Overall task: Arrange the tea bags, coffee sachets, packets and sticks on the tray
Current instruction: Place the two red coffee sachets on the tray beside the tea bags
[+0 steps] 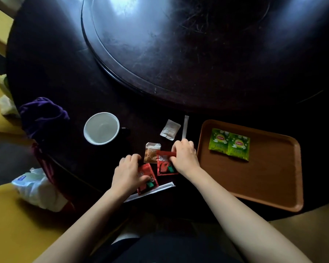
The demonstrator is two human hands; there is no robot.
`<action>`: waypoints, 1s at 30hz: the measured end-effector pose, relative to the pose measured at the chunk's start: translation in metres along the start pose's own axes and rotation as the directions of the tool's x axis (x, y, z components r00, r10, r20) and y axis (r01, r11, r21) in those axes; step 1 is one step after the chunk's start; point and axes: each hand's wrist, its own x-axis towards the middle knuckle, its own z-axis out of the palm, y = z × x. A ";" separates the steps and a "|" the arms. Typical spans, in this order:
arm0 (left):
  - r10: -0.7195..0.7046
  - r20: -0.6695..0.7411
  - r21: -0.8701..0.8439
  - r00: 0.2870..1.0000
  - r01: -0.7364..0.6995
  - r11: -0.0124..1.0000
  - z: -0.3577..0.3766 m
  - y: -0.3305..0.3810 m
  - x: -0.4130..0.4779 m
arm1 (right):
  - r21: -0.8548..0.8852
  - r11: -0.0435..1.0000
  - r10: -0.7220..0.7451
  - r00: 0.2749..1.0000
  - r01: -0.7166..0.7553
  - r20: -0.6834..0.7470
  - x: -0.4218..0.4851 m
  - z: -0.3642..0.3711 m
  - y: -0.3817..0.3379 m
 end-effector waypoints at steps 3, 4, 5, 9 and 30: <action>-0.032 0.058 -0.048 0.998 0.035 0.998 0.001 -0.004 0.004 | 0.129 0.992 -0.003 1.000 0.005 -0.017 -0.005 0.001 -0.001; -0.046 0.082 -0.075 0.996 0.052 0.996 -0.001 -0.004 0.007 | 0.218 0.976 0.019 1.000 -0.013 -0.025 -0.008 0.000 -0.001; -0.052 0.111 -0.083 0.992 0.061 0.995 -0.002 -0.005 0.011 | 0.313 0.949 0.050 0.998 -0.038 -0.032 -0.012 -0.001 -0.001; -0.063 0.168 -0.182 0.984 0.094 0.979 -0.016 -0.005 0.014 | 0.654 0.744 0.173 0.985 -0.134 0.005 -0.026 -0.015 0.000; 0.245 0.456 -0.870 0.856 0.371 0.324 -0.012 0.163 0.012 | 0.397 0.917 0.171 0.853 0.045 -0.492 -0.097 -0.066 0.053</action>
